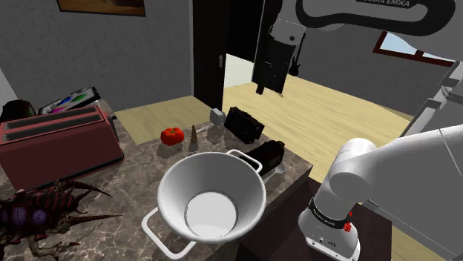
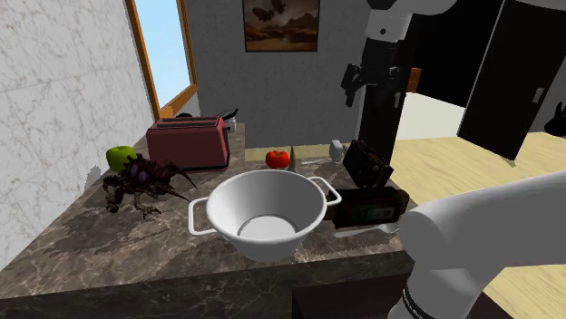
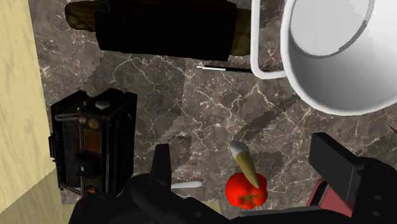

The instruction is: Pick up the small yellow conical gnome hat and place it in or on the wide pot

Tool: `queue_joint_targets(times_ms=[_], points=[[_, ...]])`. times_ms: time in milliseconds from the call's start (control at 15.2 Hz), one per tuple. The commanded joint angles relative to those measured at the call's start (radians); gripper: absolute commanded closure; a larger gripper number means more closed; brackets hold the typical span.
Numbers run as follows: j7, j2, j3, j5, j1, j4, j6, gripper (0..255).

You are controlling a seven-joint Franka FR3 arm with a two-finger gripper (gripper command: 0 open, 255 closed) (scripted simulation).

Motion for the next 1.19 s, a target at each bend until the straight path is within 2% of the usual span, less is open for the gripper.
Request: queue_joint_targets(times_ms=[0, 528, 1122], points=[[0.0, 0.0, 0.0, 0.0, 0.0, 0.0, 0.0, 0], [-0.318, 0.232, -0.077, -0.016, 0.102, -0.002, 0.251, 0], [-0.676, 0.534, -0.127, 0.031, 0.214, 0.097, 0.464, 0]])
